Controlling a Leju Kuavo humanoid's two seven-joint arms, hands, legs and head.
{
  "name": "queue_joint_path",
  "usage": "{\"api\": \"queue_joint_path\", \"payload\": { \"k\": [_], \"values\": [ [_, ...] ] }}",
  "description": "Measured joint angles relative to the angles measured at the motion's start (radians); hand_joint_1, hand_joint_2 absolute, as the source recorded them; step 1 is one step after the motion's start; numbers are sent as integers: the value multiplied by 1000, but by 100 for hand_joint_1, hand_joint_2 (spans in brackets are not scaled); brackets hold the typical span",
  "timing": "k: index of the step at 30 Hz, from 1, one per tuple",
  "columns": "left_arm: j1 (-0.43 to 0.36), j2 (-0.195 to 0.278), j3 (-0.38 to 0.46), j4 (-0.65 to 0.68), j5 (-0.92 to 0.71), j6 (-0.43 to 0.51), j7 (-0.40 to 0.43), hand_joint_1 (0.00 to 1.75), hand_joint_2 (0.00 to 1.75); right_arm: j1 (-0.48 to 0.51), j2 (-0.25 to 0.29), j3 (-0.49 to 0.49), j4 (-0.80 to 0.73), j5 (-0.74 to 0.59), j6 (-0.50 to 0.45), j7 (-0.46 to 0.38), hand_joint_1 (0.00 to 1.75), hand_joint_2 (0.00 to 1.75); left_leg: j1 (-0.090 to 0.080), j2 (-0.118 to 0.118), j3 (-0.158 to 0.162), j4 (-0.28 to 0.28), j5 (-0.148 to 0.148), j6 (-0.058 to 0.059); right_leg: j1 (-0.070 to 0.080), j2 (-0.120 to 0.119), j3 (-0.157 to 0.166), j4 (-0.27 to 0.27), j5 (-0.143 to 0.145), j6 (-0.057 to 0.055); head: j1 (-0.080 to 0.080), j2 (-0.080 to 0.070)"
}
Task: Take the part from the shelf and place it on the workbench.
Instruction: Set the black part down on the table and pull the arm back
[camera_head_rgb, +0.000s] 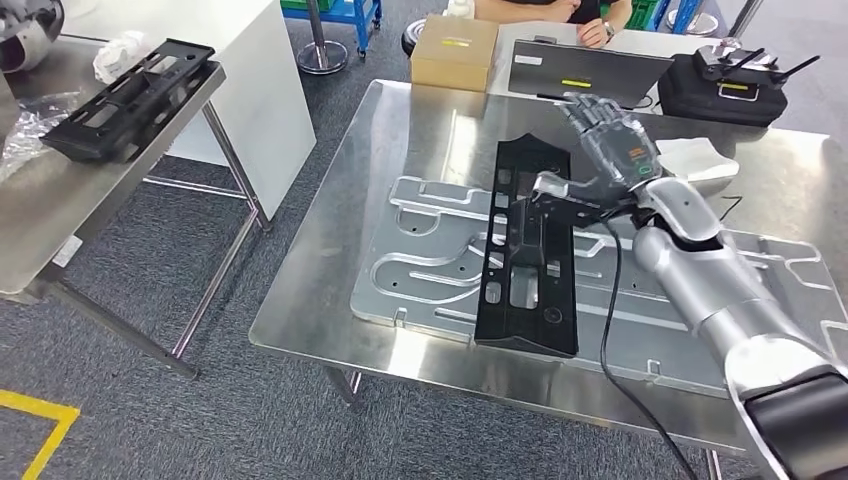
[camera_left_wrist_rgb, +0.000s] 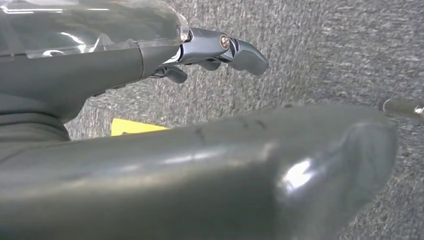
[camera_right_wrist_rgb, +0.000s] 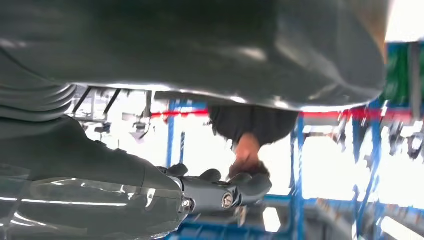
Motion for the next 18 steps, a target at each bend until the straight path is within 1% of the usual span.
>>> {"api": "queue_joint_path", "payload": {
  "k": [1,2,3,4,5,6,7,8,9,11,12,13,14,15,16,17,18],
  "values": [
    [0,0,3,0,0,0,0,0,0,-8,-10,-14,-14,-2,4,4,0,0,9,1,-22,67,-34,-8,-1,-1,-7,2,4,2,0,0],
    [0,0,4,0,-1,0,0,0,0,-14,-22,-27,-26,-6,8,8,0,0,17,1,-33,115,-52,-17,-2,-2,-15,5,8,5,0,0],
    [0,0,5,0,-3,0,0,0,0,-17,-33,-38,-37,-9,12,10,0,0,24,2,-27,127,-51,-24,-4,-3,-22,8,12,8,0,0],
    [0,0,5,0,-5,-1,0,0,0,-20,-45,-48,-50,-12,14,13,0,0,30,3,-2,98,-32,-30,-7,-4,-29,13,14,12,0,0],
    [-1,0,5,0,-8,-2,0,0,0,-22,-57,-58,-63,-15,17,15,0,0,36,4,41,33,-4,-37,-11,-4,-36,20,16,17,0,0],
    [-2,0,5,0,-10,-3,0,0,0,-24,-68,-68,-78,-16,18,17,0,0,38,4,86,-39,14,-41,-14,-5,-44,26,18,23,0,0],
    [-4,0,5,0,-12,-5,0,0,0,-27,-79,-78,-92,-18,21,20,0,0,37,2,118,-96,29,-40,-16,-5,-50,31,21,30,0,0],
    [-6,0,5,0,-13,-6,0,0,0,-30,-88,-88,-105,-19,24,22,0,0,35,0,136,-131,35,-36,-16,-5,-55,34,25,38,0,0],
    [-7,0,5,0,-14,-7,0,0,0,-31,-96,-98,-115,-21,29,23,0,0,31,-3,137,-140,33,-29,-15,-4,-59,35,30,46,0,0],
    [-9,0,5,-1,-15,-8,0,0,0,-32,-108,-114,-125,-25,38,27,0,0,29,-3,125,-141,46,-10,-17,-3,-63,32,40,63,0,0],
    [-10,-1,5,-1,-15,-9,0,0,0,-33,-112,-122,-127,-26,41,28,0,0,29,-2,119,-144,54,1,-19,-2,-69,38,31,69,0,0],
    [-12,-1,5,-1,-15,-10,-1,0,0,-33,-116,-129,-128,-26,42,30,0,0,30,-1,111,-147,64,12,-20,-1,-80,60,6,73,0,0],
    [-13,-2,5,-1,-15,-10,-3,0,0,-33,-118,-134,-128,-25,42,31,0,0,30,1,101,-150,74,22,-20,0,-99,105,-34,74,0,0],
    [-15,-2,5,-1,-15,-11,-5,0,0,-33,-119,-139,-128,-25,41,31,0,0,28,1,89,-149,84,28,-19,0,-122,169,-82,75,0,0],
    [-16,-3,5,-1,-14,-11,-7,0,0,-32,-119,-143,-127,-23,41,31,0,0,25,1,76,-149,93,31,-18,1,-145,238,-123,75,0,0],
    [-16,-4,5,-1,-15,-12,-8,0,0,-29,-119,-147,-126,-19,40,31,0,0,21,1,63,-148,102,33,-17,2,-159,296,-147,75,0,0],
    [-16,-5,5,-1,-17,-12,-10,0,0,-24,-119,-151,-125,-14,39,30,0,0,18,1,52,-148,111,34,-16,3,-158,323,-149,74,0,0]
  ]
}}
